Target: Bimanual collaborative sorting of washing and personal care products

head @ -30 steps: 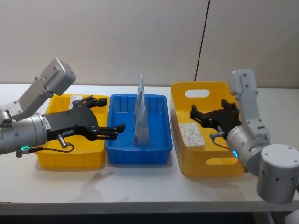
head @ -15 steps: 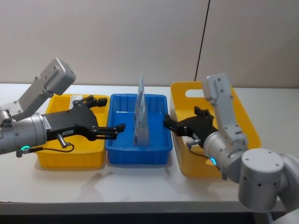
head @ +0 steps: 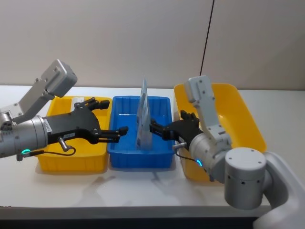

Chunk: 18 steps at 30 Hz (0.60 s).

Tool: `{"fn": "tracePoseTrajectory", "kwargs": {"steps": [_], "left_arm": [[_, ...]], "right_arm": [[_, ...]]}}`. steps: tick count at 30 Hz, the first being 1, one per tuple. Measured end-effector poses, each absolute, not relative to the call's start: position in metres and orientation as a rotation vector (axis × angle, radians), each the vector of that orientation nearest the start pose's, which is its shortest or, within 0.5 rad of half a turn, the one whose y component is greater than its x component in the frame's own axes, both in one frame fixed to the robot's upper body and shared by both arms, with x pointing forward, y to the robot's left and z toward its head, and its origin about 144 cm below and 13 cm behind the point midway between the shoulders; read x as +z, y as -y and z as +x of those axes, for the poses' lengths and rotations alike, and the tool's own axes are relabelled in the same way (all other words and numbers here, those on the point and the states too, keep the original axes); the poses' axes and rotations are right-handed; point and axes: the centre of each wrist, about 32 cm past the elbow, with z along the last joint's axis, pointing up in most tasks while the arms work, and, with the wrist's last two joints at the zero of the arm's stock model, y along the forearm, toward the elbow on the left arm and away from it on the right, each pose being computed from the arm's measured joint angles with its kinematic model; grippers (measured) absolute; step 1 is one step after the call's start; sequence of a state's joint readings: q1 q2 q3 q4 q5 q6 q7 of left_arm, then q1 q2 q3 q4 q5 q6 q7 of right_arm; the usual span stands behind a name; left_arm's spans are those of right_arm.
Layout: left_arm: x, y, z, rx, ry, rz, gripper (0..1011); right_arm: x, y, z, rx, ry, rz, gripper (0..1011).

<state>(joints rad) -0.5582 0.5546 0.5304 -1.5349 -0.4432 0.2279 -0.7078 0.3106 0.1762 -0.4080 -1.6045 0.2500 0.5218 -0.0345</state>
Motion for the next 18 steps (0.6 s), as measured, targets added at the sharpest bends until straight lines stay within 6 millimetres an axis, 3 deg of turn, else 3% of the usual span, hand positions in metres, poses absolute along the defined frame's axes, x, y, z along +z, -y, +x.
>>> {"fn": "tracePoseTrajectory", "kwargs": {"steps": [18], "left_arm": [[1.291, -0.25, 0.558, 0.489, 0.154, 0.239, 1001]], "right_arm": [[1.227, 0.124, 0.537, -1.166, -0.099, -0.317, 1003]]}}
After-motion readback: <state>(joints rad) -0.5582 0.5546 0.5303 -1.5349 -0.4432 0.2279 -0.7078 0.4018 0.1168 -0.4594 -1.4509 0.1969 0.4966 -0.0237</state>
